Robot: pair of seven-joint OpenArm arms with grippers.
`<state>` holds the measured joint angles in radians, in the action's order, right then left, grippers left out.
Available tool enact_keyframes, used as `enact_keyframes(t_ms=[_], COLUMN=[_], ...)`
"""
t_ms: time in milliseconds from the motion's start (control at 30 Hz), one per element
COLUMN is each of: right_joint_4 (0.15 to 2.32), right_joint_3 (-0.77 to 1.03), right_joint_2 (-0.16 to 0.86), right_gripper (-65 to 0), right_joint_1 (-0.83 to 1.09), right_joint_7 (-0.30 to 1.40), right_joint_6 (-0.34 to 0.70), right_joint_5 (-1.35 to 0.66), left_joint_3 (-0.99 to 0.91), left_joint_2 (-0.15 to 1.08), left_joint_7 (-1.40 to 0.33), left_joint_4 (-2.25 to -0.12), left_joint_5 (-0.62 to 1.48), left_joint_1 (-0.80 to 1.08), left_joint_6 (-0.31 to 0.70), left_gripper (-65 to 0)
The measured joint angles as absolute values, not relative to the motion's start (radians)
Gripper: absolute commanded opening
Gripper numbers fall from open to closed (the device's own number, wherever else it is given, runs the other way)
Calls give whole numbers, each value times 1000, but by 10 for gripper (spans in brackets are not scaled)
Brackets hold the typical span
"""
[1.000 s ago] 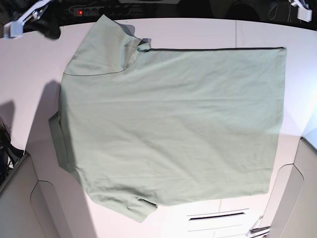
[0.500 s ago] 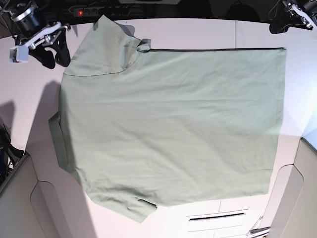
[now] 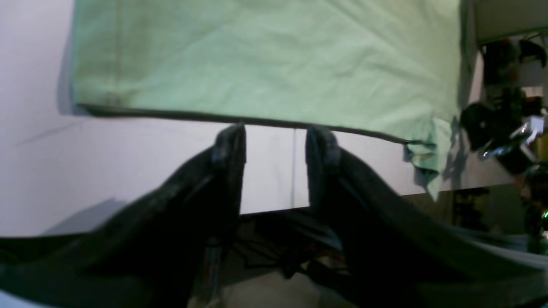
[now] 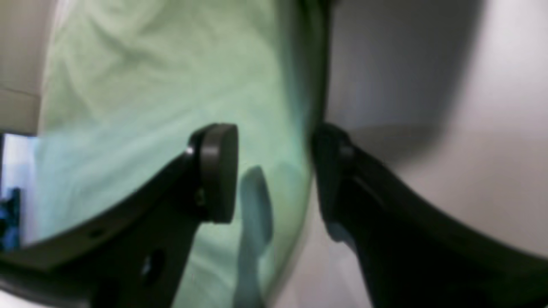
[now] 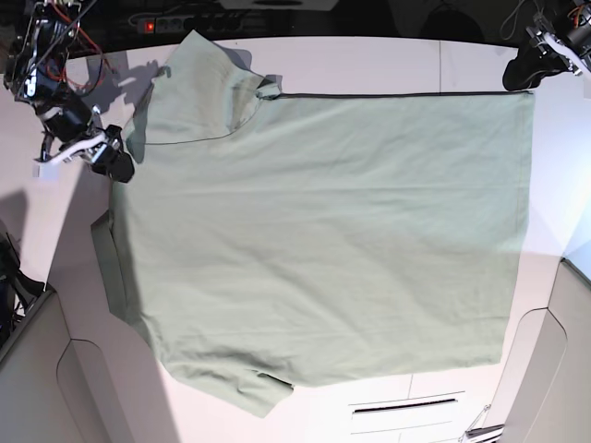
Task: Fold the T-shirt properly
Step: 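Lower both grippers onto the shirt's shoulder edges and pinch the fabric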
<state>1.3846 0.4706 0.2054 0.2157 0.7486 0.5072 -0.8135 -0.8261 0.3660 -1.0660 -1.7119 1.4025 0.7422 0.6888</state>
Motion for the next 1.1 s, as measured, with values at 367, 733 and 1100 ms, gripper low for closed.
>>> enact_keyframes(t_ms=[367,733,1100], right_joint_4=[1381,1382,1382], right_joint_3=[430,430,430], right_joint_2=[205,205,205], right_gripper=[-650,-650,-650], right_joint_1=[216,216,216], right_joint_7=[816,820,821], right_joint_6=[533,532,532], right_joint_5=[-826,-826,-846], left_joint_3=[-833,-844,-846], left_joint_2=[368,404,503], left_joint_7=[-1018,-944,-906], left_joint_4=[-1712,-1593,-1233], left_joint_5=[1338,1037,1025], left_joint_1=[725,531,414], left_joint_6=[689,676,660], left_gripper=[-383,-317,-317])
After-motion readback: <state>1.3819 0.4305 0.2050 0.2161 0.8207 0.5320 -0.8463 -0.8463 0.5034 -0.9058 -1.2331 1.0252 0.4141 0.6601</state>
